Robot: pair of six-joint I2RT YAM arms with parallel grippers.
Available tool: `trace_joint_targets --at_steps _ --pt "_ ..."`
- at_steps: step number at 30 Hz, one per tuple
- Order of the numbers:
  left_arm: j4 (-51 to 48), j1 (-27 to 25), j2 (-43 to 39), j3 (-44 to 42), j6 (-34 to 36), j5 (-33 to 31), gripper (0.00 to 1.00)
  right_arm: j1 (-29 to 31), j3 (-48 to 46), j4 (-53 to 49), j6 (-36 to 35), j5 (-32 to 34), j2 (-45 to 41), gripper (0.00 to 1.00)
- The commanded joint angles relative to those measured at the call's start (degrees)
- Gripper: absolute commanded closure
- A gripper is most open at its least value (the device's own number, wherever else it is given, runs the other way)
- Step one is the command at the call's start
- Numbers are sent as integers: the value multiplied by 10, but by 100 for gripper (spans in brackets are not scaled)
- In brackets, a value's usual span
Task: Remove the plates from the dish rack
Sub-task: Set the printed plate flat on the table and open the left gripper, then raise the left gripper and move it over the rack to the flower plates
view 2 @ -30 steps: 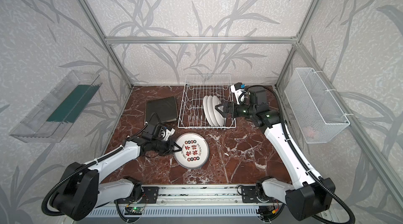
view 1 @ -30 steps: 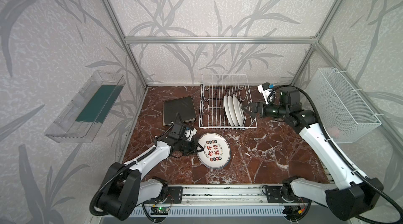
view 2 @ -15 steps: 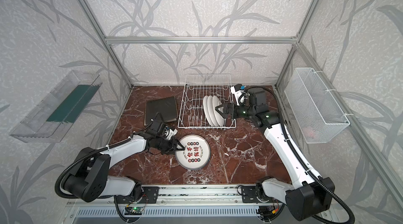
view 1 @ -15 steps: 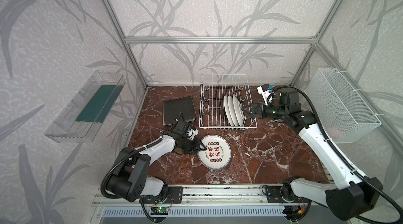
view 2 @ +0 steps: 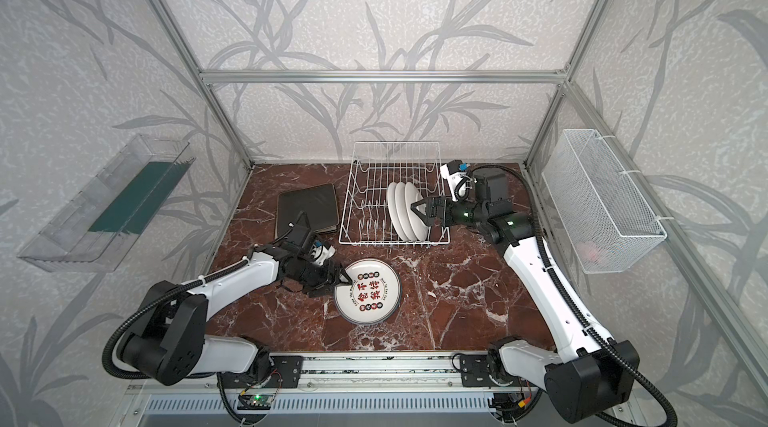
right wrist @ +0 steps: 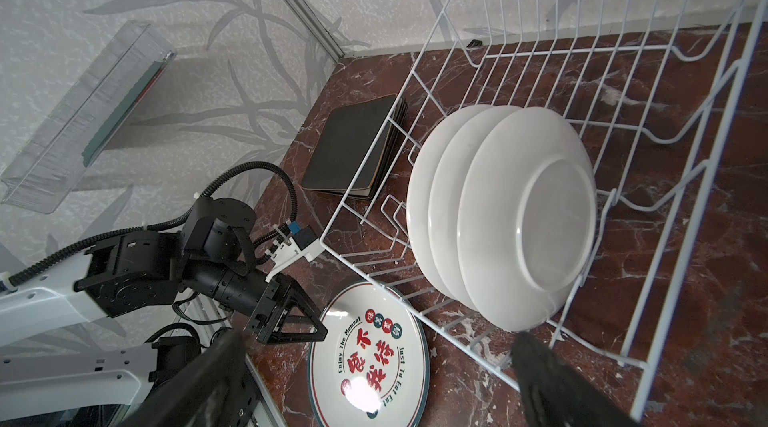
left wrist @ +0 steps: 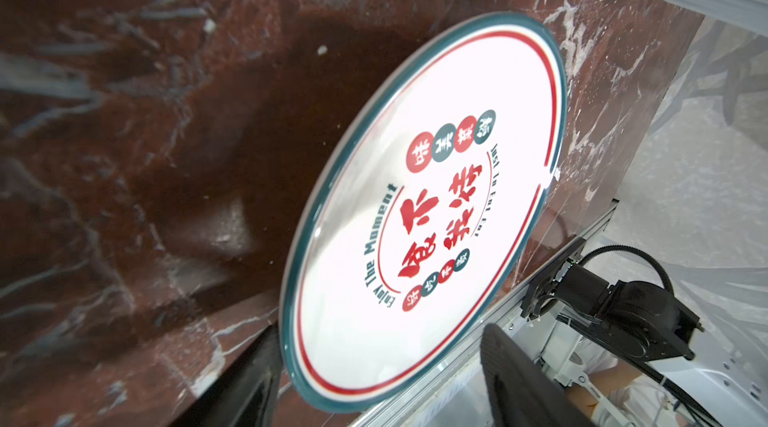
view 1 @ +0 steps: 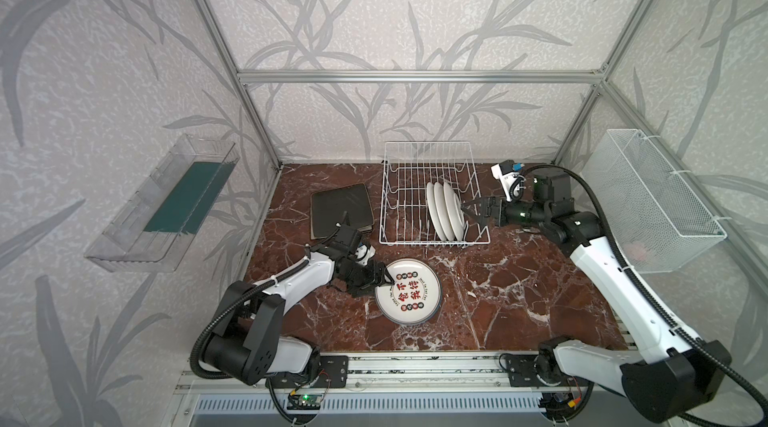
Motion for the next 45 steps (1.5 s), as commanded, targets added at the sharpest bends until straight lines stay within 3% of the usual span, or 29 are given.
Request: trace_joint_targets --at_steps 1,5,9,15,21,32,38,45 --pt "-50 -1 -29 30 15 -33 20 -2 -6 6 -4 5 -11 1" --pt "-90 0 -48 61 23 -62 17 -2 -12 8 -5 7 -13 1" --pt "-143 1 -59 115 36 -90 4 -2 -14 5 -7 8 -15 1" --pt "-172 2 -63 209 18 -147 4 -2 -11 -4 -22 20 -21 1" --pt "-138 -2 -38 311 -11 -149 6 -2 -10 -11 -25 36 -19 1" --pt "-98 -45 108 468 -21 -129 22 -3 -15 -24 -30 73 -24 1" --pt "-133 -81 207 574 -10 -133 32 -9 -11 -41 -39 88 -36 1" --pt "-135 -87 285 630 -23 -125 54 -18 -24 -41 -33 86 -51 1"
